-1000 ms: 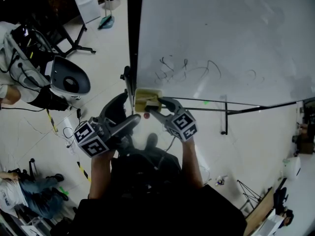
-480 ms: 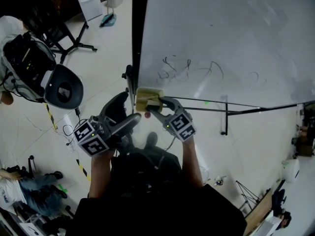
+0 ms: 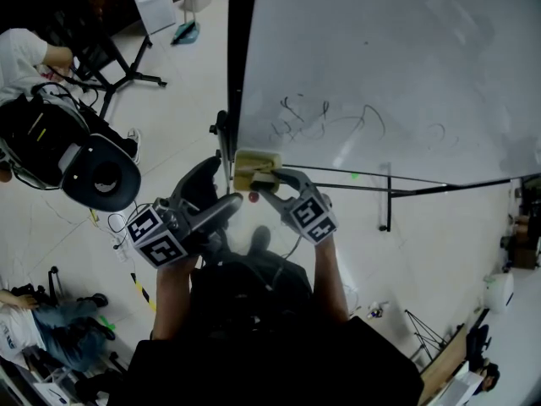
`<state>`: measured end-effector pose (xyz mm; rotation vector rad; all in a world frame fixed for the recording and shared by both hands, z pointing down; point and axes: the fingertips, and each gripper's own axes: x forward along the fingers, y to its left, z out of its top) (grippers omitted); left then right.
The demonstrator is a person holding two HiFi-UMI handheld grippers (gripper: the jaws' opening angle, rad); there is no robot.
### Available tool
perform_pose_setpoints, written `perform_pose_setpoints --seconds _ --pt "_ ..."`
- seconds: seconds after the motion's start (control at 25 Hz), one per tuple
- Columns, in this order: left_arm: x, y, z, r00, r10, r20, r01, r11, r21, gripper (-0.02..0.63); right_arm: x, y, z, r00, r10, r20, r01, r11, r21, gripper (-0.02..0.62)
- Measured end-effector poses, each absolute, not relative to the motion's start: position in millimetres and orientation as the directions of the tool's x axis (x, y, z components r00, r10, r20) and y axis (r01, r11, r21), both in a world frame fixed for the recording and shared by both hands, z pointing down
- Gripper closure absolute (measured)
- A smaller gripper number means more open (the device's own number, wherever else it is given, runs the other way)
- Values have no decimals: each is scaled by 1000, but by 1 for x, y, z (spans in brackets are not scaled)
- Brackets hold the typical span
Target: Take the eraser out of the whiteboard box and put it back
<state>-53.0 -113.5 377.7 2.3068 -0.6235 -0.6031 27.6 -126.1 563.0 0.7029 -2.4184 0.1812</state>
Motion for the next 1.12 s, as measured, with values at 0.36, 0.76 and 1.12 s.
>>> perform_pose_setpoints --seconds 0.36,0.76,1.12 --pt "-52 -115 380 781 -573 -250 -262 -664 701 179 27 -121 565 -669 -430 607 -500 864 61 390" --pt "-52 -115 378 782 -571 -248 -262 -663 701 179 31 -122 563 -651 -454 608 -504 858 101 419" --pt "-50 -116 377 786 -565 -250 -258 -667 699 179 34 -128 539 -702 -486 521 -540 840 56 427"
